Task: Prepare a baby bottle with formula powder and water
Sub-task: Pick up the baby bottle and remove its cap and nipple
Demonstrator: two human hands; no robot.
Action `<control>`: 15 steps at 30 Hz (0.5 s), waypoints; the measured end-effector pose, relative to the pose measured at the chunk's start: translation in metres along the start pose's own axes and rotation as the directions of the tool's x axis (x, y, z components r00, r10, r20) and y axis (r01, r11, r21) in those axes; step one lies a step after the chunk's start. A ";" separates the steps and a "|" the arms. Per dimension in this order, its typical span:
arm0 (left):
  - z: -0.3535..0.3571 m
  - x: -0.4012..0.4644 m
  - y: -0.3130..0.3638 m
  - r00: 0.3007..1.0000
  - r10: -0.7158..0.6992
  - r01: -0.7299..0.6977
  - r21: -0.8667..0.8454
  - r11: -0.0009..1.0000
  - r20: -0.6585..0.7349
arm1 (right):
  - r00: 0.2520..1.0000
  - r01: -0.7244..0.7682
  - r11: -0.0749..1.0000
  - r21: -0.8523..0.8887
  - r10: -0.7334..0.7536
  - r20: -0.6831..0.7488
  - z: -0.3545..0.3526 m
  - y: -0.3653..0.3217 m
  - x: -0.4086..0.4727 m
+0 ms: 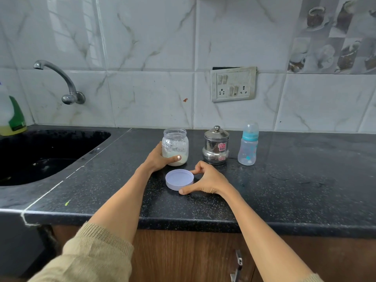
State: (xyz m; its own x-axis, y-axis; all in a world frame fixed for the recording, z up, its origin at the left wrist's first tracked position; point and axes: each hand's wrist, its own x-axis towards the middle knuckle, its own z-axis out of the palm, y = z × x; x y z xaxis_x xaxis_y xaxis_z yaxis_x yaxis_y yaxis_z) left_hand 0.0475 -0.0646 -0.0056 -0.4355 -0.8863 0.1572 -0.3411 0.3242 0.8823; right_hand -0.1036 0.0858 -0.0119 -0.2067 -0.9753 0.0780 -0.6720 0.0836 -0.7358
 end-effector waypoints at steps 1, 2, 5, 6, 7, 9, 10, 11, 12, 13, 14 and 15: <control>0.001 -0.002 0.001 1.000 -0.010 0.010 0.000 1.000 -0.016 | 1.000 0.003 1.000 0.000 -0.003 0.003 0.000 0.000 0.000; 0.001 -0.007 0.005 0.999 -0.030 0.030 0.002 1.000 -0.037 | 1.000 0.009 1.000 0.001 -0.009 0.010 0.000 0.000 -0.001; 0.007 -0.025 0.025 0.984 -0.069 0.068 -0.012 0.998 -0.165 | 0.997 0.066 0.995 0.078 -0.068 0.033 -0.004 0.001 -0.003; 0.009 -0.030 0.030 0.970 -0.056 0.052 -0.022 0.998 -0.236 | 0.995 0.093 0.983 0.161 -0.098 0.025 -0.007 0.003 -0.004; 0.013 -0.035 0.035 0.952 -0.024 0.014 -0.035 0.999 -0.305 | 0.993 0.115 0.961 0.253 -0.118 -0.001 -0.012 0.005 -0.004; 0.022 -0.045 0.049 0.900 0.055 -0.102 -0.086 0.991 -0.433 | 0.987 0.155 0.906 0.393 -0.122 -0.109 -0.027 0.005 -0.006; 0.028 -0.051 0.058 0.874 0.091 -0.160 -0.106 0.981 -0.477 | 0.975 0.189 0.883 0.430 -0.118 -0.188 -0.036 0.003 -0.009; 0.036 -0.057 0.067 0.855 0.128 -0.212 -0.113 0.971 -0.502 | 0.955 0.227 0.867 0.444 -0.108 -0.277 -0.045 0.002 -0.011; 0.045 -0.063 0.077 0.846 0.165 -0.255 -0.112 0.961 -0.507 | 0.924 0.270 0.851 0.451 -0.096 -0.370 -0.054 0.001 -0.013; 0.054 -0.068 0.087 0.847 0.203 -0.290 -0.108 0.951 -0.491 | 0.885 0.314 0.832 0.457 -0.081 -0.459 -0.062 0.001 -0.014; 0.064 -0.072 0.096 0.858 0.237 -0.317 -0.107 0.943 -0.455 | 0.843 0.344 0.821 0.455 -0.056 -0.536 -0.071 0.003 -0.015; 0.075 -0.075 0.104 0.873 0.267 -0.336 -0.108 0.936 -0.407 | 0.800 0.357 0.823 0.443 -0.025 -0.599 -0.078 0.006 -0.016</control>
State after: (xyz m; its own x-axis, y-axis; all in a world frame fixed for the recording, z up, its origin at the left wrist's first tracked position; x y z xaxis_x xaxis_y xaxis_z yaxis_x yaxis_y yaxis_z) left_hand -0.0175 0.0598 0.0409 -0.1323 -0.8222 0.5536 -0.0828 0.5657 0.8204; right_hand -0.1598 0.1180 0.0353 -0.5744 -0.6603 0.4839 -0.3118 -0.3700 -0.8751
